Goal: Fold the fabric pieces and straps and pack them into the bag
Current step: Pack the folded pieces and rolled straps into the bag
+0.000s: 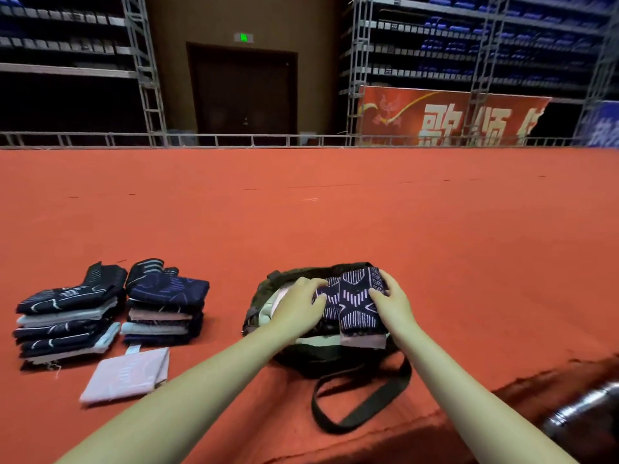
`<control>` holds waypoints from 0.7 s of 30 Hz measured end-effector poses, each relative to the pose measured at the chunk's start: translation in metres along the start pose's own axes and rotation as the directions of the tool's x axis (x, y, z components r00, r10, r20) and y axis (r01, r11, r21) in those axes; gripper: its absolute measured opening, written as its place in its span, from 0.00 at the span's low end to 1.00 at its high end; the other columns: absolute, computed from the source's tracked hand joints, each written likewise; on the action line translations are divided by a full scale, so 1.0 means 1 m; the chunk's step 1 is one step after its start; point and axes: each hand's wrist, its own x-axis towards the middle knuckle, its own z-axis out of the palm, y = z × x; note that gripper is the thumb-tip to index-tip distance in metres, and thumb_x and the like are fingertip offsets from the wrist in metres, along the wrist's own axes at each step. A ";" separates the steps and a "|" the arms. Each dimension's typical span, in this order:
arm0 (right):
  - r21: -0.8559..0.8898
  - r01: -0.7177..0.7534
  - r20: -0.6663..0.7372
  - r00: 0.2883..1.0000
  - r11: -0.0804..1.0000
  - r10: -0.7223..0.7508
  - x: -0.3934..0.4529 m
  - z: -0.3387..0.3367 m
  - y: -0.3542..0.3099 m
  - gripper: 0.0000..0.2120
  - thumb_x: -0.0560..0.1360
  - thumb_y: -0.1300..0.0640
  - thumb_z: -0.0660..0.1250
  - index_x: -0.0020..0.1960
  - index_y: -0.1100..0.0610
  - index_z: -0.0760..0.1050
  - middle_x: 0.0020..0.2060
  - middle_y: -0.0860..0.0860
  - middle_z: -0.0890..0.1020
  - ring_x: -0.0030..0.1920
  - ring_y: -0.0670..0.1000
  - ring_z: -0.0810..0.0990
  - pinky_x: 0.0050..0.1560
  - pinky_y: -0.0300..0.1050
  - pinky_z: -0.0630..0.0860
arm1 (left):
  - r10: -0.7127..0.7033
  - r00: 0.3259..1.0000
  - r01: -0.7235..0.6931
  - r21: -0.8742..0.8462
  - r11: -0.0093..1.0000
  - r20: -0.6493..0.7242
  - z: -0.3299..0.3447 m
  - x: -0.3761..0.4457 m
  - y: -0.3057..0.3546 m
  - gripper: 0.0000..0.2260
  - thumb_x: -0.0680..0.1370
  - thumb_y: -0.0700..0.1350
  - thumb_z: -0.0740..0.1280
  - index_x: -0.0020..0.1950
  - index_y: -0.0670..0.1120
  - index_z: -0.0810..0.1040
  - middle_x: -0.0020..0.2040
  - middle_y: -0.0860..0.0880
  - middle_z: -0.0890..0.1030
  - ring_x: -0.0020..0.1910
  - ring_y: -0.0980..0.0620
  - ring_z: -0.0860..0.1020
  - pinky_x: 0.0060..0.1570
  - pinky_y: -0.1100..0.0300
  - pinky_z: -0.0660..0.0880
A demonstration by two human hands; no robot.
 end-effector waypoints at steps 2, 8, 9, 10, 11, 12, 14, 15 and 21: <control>-0.124 -0.050 0.025 0.998 0.991 0.053 0.017 -0.011 0.004 0.23 0.75 0.64 0.60 0.69 0.52 0.68 0.61 0.48 0.76 0.61 0.53 0.75 0.60 0.43 0.69 | 0.110 0.993 -0.114 0.124 0.986 0.037 0.014 0.012 0.001 0.19 0.79 0.45 0.58 0.71 0.49 0.68 0.67 0.48 0.70 0.68 0.50 0.68 0.64 0.58 0.65; -0.316 -0.054 0.060 0.995 0.947 0.077 0.063 -0.011 0.010 0.26 0.74 0.64 0.58 0.71 0.53 0.65 0.62 0.55 0.78 0.61 0.57 0.76 0.59 0.46 0.72 | 0.032 0.958 -0.164 0.452 0.877 0.285 0.044 0.027 -0.026 0.22 0.83 0.52 0.50 0.77 0.53 0.55 0.78 0.51 0.53 0.77 0.51 0.51 0.74 0.51 0.52; -0.326 -0.048 0.058 0.996 0.944 0.070 0.070 -0.010 0.010 0.26 0.74 0.63 0.58 0.72 0.53 0.65 0.62 0.55 0.77 0.61 0.57 0.76 0.59 0.45 0.72 | 0.028 0.958 -0.162 0.460 0.873 0.285 0.045 0.027 -0.030 0.22 0.83 0.52 0.50 0.77 0.53 0.55 0.78 0.51 0.54 0.76 0.51 0.52 0.74 0.51 0.51; -0.320 -0.036 0.068 0.996 0.947 0.061 0.077 -0.008 0.010 0.25 0.75 0.63 0.58 0.72 0.53 0.64 0.63 0.55 0.77 0.61 0.56 0.76 0.60 0.45 0.71 | 0.031 0.960 -0.162 0.460 0.873 0.279 0.045 0.027 -0.033 0.22 0.83 0.52 0.50 0.77 0.53 0.56 0.78 0.52 0.55 0.76 0.52 0.54 0.73 0.52 0.52; -0.298 -0.024 0.094 0.994 0.954 0.055 0.082 -0.006 0.010 0.25 0.76 0.62 0.58 0.72 0.52 0.64 0.64 0.54 0.76 0.61 0.56 0.76 0.60 0.46 0.72 | 0.039 0.962 -0.162 0.454 0.876 0.269 0.044 0.027 -0.036 0.22 0.82 0.51 0.51 0.77 0.53 0.57 0.77 0.52 0.56 0.75 0.52 0.55 0.73 0.53 0.52; -0.269 -0.007 0.131 0.990 0.963 0.044 0.086 -0.002 0.010 0.24 0.76 0.62 0.59 0.72 0.52 0.64 0.64 0.54 0.76 0.60 0.54 0.76 0.60 0.46 0.72 | 0.049 0.965 -0.163 0.445 0.880 0.257 0.043 0.027 -0.037 0.21 0.82 0.51 0.51 0.76 0.53 0.58 0.77 0.52 0.57 0.75 0.52 0.56 0.72 0.54 0.53; -0.285 0.042 0.185 0.983 0.957 0.013 0.090 0.004 0.016 0.25 0.77 0.61 0.60 0.72 0.51 0.64 0.63 0.52 0.77 0.59 0.53 0.76 0.60 0.44 0.72 | 0.065 0.970 -0.163 0.432 0.887 0.232 0.041 0.026 -0.039 0.21 0.82 0.49 0.53 0.76 0.52 0.59 0.77 0.52 0.59 0.74 0.52 0.58 0.71 0.57 0.53; -0.345 0.077 0.200 0.980 0.936 -0.007 0.091 0.007 0.019 0.25 0.77 0.60 0.61 0.73 0.51 0.63 0.63 0.53 0.77 0.60 0.54 0.76 0.59 0.44 0.72 | 0.069 0.973 -0.160 0.427 0.890 0.221 0.041 0.025 -0.039 0.21 0.82 0.49 0.53 0.76 0.52 0.60 0.76 0.52 0.59 0.74 0.52 0.58 0.71 0.57 0.54; -0.816 0.340 0.160 0.910 0.467 -0.382 0.087 -0.005 0.028 0.26 0.76 0.49 0.64 0.73 0.51 0.65 0.58 0.53 0.74 0.61 0.56 0.70 0.55 0.50 0.69 | 0.007 0.987 -0.055 0.297 0.953 0.159 0.041 0.039 -0.025 0.20 0.79 0.48 0.57 0.72 0.52 0.66 0.68 0.47 0.70 0.67 0.47 0.67 0.65 0.55 0.65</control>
